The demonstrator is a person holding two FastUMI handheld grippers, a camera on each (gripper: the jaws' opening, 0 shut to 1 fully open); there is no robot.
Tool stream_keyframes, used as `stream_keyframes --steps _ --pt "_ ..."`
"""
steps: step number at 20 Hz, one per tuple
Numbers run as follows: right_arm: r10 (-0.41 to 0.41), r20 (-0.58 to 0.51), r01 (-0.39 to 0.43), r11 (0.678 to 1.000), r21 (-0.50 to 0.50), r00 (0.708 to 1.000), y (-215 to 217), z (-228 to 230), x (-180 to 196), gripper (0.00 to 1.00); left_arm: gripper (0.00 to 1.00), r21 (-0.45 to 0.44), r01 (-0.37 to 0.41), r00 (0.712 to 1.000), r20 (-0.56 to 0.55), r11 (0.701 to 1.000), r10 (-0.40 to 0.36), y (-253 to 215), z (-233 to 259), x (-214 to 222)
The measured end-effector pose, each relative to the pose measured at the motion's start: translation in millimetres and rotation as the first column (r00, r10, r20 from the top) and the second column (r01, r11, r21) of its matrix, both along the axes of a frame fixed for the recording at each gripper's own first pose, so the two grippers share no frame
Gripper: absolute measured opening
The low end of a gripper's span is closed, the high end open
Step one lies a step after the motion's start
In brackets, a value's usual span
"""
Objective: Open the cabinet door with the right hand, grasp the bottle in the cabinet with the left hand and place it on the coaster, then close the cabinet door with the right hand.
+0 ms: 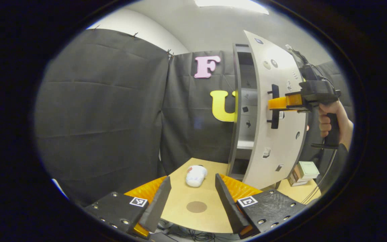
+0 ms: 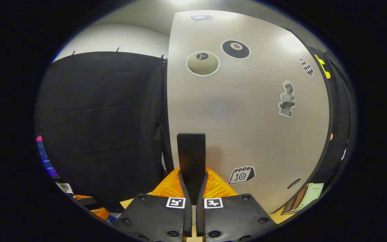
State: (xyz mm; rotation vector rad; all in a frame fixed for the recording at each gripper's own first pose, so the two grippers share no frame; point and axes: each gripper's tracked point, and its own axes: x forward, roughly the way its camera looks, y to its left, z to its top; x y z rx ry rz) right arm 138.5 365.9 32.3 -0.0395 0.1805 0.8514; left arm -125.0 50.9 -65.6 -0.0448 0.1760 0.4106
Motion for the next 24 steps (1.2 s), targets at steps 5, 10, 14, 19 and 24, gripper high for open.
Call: stream_keyframes --steps 5,10,14,19,24 --pt "0.055 -0.012 -0.054 0.998 0.023 0.998 -7.6 1.9 -0.1 0.06 0.82 -0.013 -0.002 1.0 -0.008 1.0 0.002 -23.3 2.0 -5.6" --pt "0.074 -0.015 -0.073 0.997 0.023 0.997 -13.1 4.1 3.4 0.03 0.81 0.012 0.032 0.999 -0.017 0.999 -0.031 -62.0 5.2 -5.3" --pt "0.041 -0.04 -0.04 0.999 0.025 0.998 -17.2 3.9 8.6 0.06 0.8 0.016 0.077 0.997 -0.02 0.997 -0.076 -95.7 5.7 2.3" --pt "-0.011 -0.043 0.013 0.999 0.04 0.999 -24.7 4.8 11.9 0.06 0.83 -0.009 0.14 0.99 -0.023 0.99 -0.14 -145.3 6.0 13.1" --pt "-0.071 -0.022 0.072 0.997 0.04 0.997 -30.5 4.7 17.9 0.06 0.82 0.018 0.194 0.981 -0.026 0.981 -0.194 -179.7 12.5 33.8"
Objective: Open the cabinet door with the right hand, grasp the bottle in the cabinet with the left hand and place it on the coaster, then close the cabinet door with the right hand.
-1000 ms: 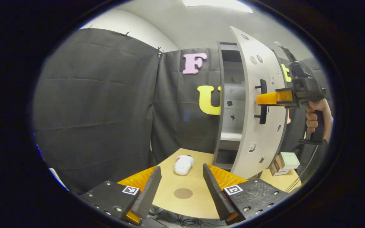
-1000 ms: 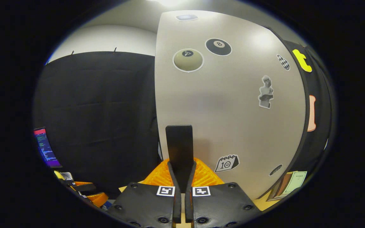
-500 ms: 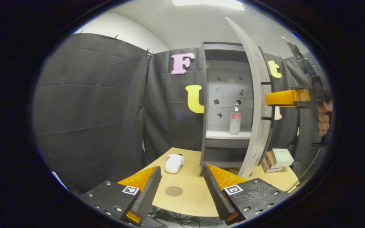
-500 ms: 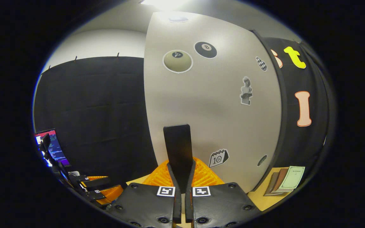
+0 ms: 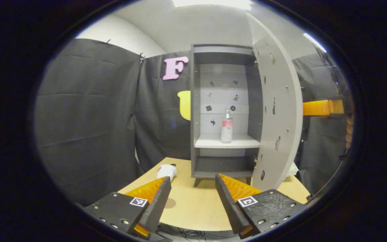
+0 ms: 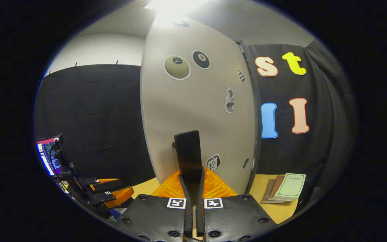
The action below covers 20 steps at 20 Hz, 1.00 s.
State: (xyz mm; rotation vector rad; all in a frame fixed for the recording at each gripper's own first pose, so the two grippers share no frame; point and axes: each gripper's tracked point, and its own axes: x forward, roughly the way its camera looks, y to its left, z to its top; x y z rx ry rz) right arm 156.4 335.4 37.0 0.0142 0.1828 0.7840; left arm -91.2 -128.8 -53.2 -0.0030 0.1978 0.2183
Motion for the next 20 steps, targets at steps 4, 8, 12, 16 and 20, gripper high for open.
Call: stream_keyframes --steps 4,8,12,16,20 --pt "-0.082 0.017 0.082 0.997 0.003 0.996 -3.3 0.5 5.4 0.05 0.82 -0.02 0.062 0.998 0.023 0.998 -0.062 -28.6 11.8 18.0" --pt "-0.202 0.014 0.202 0.979 0.026 0.979 -9.6 0.0 12.3 0.04 0.8 -0.031 0.111 0.994 0.021 0.993 -0.11 -49.8 10.5 27.9" --pt "-0.208 -0.03 0.21 0.975 0.074 0.978 -5.6 2.8 12.9 0.01 0.8 -0.033 0.145 0.989 -0.001 0.989 -0.145 -55.4 3.6 36.8" --pt "-0.281 0.03 0.281 0.96 0.008 0.959 -20.0 5.3 16.2 0.05 0.8 -0.05 0.155 0.988 -0.003 0.987 -0.156 -38.8 -3.9 44.1" --pt "-0.305 -0.039 0.305 0.952 0.004 0.952 -25.4 0.6 0.1 0.04 0.8 -0.097 0.158 0.987 -0.016 0.983 -0.161 -4.8 -17.2 61.7"
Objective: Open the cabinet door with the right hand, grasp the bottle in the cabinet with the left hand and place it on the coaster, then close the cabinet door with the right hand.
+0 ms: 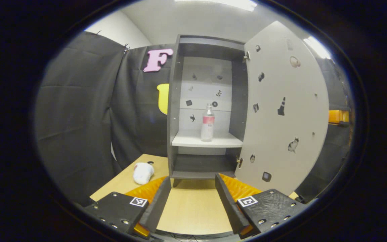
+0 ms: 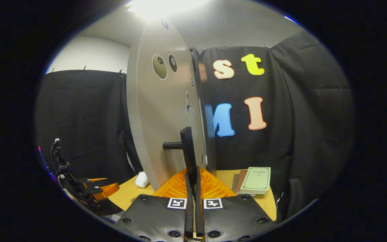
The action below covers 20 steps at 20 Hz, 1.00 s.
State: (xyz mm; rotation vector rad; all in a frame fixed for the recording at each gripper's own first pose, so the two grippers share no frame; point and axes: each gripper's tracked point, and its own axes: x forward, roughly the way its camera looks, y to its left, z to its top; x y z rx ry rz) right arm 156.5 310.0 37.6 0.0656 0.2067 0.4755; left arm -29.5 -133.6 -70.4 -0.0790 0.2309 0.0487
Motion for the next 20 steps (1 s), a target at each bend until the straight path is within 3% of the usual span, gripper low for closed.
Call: stream_keyframes --steps 1,3,8,13,17,19,20 --pt "-0.02 -0.008 0.02 1.0 0.003 1.0 -3.6 -1.6 -4.6 0.0 0.8 -0.008 0.004 1.0 0.004 1.0 -0.004 10.3 -0.3 8.4" --pt "-0.075 -0.063 0.079 0.996 0.051 0.995 -7.3 -3.7 -13.2 0.04 0.82 -0.014 0.015 1.0 0.005 1.0 -0.015 32.2 -2.6 23.4" --pt "-0.308 -0.064 0.311 0.949 0.052 0.949 -46.1 5.2 -18.9 0.02 0.8 -0.002 0.077 0.997 0.015 0.997 -0.077 79.3 -7.8 65.5" --pt "-0.535 -0.045 0.537 0.84 0.079 0.844 -88.0 18.1 -19.8 0.0 0.82 0.016 0.202 0.979 0.037 0.979 -0.202 91.9 -0.9 103.8" --pt "-0.672 0.011 0.672 0.74 -0.02 0.74 -121.1 20.1 -38.5 0.0 0.8 0.074 0.319 0.942 0.086 0.945 -0.325 78.6 21.1 127.5" --pt "-0.7 0.035 0.701 0.713 -0.024 0.714 -127.1 25.5 -35.7 0.02 0.8 0.09 0.357 0.926 0.096 0.93 -0.365 64.2 24.6 139.4" --pt "-0.714 0.043 0.715 0.699 -0.022 0.699 -130.2 27.3 -32.5 0.1 0.8 0.08 0.372 0.919 0.11 0.925 -0.379 54.9 28.1 147.7"
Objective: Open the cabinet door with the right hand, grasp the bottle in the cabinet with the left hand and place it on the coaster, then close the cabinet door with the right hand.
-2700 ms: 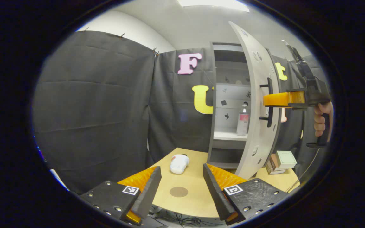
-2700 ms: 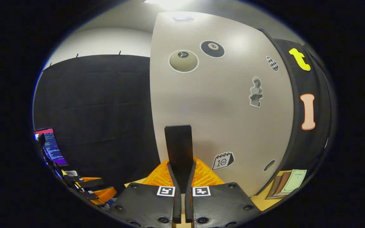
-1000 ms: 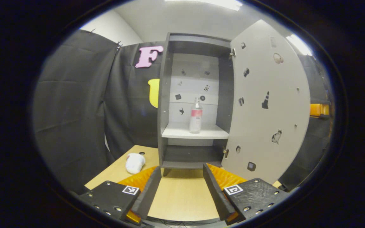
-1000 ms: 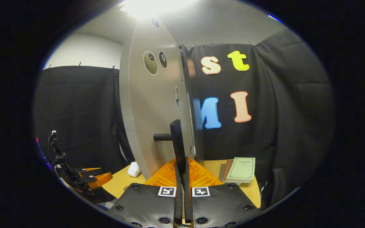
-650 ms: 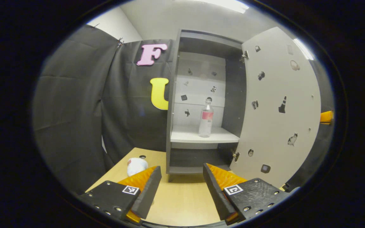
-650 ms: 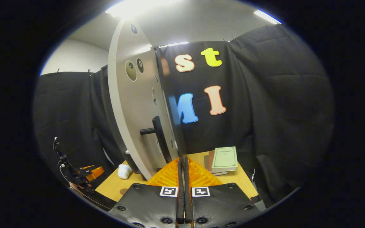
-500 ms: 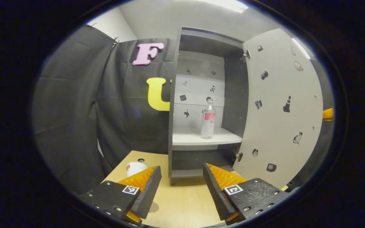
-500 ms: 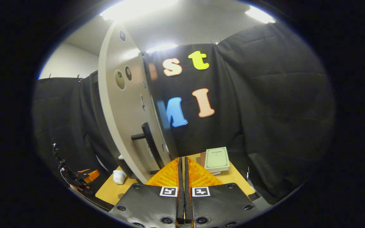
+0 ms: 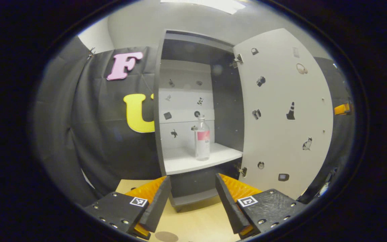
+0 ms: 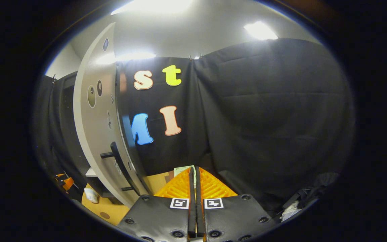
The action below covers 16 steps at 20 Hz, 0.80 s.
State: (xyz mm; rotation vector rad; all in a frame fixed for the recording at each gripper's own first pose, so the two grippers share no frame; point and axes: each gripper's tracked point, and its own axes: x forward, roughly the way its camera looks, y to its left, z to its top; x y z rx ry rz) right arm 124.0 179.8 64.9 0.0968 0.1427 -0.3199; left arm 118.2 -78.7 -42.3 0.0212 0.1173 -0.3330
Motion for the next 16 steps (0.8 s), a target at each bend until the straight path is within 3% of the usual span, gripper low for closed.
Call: stream_keyframes --steps 1,2,3,4,8,9,14,16 --pt "-0.015 0.0 0.015 1.0 -0.004 1.0 -4.0 -0.2 3.5 0.02 0.8 -0.019 0.013 1.0 0.003 1.0 -0.013 -9.0 2.7 9.2" --pt "-0.033 -0.014 0.033 0.999 -0.022 0.999 -12.9 -4.7 7.1 0.05 0.8 -0.028 0.021 1.0 -0.002 0.999 -0.021 -18.9 2.7 18.8" --pt "-0.055 -0.026 0.054 0.997 -0.051 0.998 -23.5 -7.5 12.1 0.19 0.81 -0.028 0.02 1.0 -0.007 0.999 -0.02 -25.1 2.5 28.7" --pt "-0.071 -0.032 0.069 0.996 -0.062 0.997 -31.5 -9.2 17.6 0.19 0.82 -0.027 0.01 1.0 -0.009 1.0 -0.01 -28.8 4.7 40.5" --pt "-0.065 -0.013 0.065 0.998 -0.003 0.998 -47.6 -16.3 52.3 0.35 0.8 -0.071 -0.02 0.999 -0.026 0.997 0.019 -46.5 12.5 86.2" --pt "-0.055 -0.012 0.055 0.998 0.009 0.998 -51.7 -20.1 63.1 0.51 0.8 -0.07 -0.024 0.999 -0.029 0.997 0.022 -49.9 14.7 98.7" --pt "-0.034 -0.001 0.034 0.999 0.003 0.999 -70.5 -22.7 102.6 0.47 0.82 -0.039 -0.036 0.999 -0.005 0.999 0.036 -68.0 27.2 154.4" --pt "-0.01 -0.011 0.01 1.0 -0.016 1.0 -74.0 -26.0 118.6 0.53 0.8 -0.036 -0.044 0.999 -0.007 0.998 0.044 -77.2 24.9 177.4"
